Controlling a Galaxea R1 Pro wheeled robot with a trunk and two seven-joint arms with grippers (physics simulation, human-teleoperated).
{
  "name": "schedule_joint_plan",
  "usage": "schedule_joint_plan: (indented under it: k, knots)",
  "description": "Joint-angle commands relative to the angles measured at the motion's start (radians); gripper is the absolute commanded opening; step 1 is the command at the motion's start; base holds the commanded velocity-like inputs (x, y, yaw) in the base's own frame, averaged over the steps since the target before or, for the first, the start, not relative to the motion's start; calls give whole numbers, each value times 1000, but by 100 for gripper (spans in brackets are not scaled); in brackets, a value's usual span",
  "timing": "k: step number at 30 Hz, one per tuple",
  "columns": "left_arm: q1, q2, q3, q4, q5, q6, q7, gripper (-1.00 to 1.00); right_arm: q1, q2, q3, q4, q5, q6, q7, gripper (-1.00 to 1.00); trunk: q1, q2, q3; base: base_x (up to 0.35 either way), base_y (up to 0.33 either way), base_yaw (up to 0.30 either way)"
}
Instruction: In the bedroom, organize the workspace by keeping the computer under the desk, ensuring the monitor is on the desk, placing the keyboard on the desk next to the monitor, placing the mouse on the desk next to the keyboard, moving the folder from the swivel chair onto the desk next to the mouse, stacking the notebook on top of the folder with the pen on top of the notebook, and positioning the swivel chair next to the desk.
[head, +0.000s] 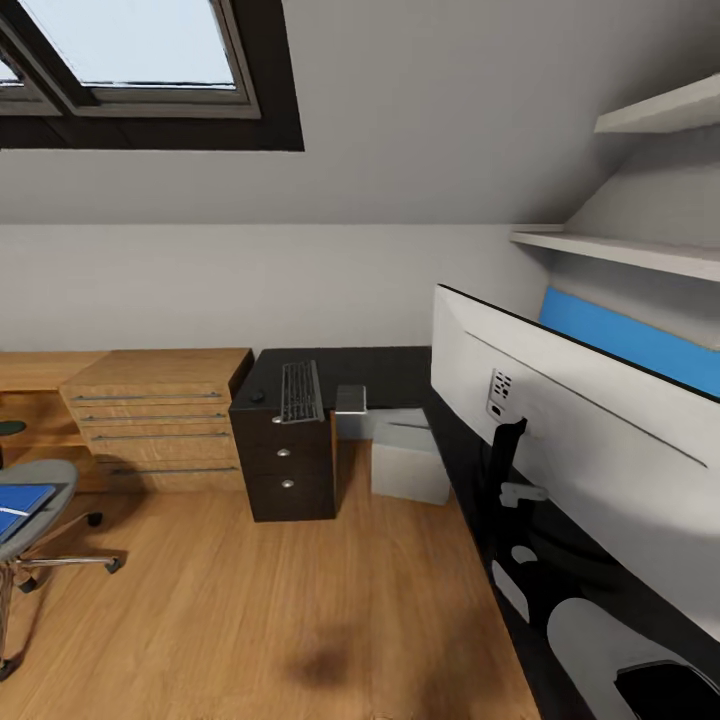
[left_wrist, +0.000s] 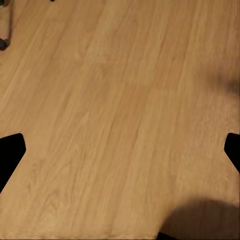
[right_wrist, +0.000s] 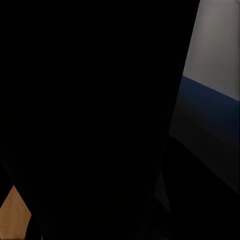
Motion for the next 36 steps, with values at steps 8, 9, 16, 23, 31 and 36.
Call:
schedule_joint_plan:
  k: [8,9,16,23,31,36]
  knots:
    - [0,0,-9,0,6,-2,5,100,-2,-1,14,-2,-3,-3,-5,-100,-1,-1,-1,-305,-119,0]
    - [0,0,-9,0,6,-2,5,100,-2,-1,14,-2,-3,-3,-5,-100,-1,-1,-1,-305,-119,0]
    - [0,1,-9,0,6,-2,5,100,-1,0,14,-1,-4,-4,-6,-100,-1,-1,-1,-304,-119,0]
    - [0,2,-7,0,6,-2,5,100,-1,1,14,-2,-4,-3,-7,-100,-1,-1,-1,-304,-120,0]
    - [0,3,-7,0,6,-2,6,100,-1,0,14,-1,-4,-4,-5,-100,-1,-1,-1,-152,-83,0]
    - [0,3,-7,0,6,-1,6,100,-1,-1,14,-1,-4,-4,-5,-100,-1,-1,-1,-10,-7,0]
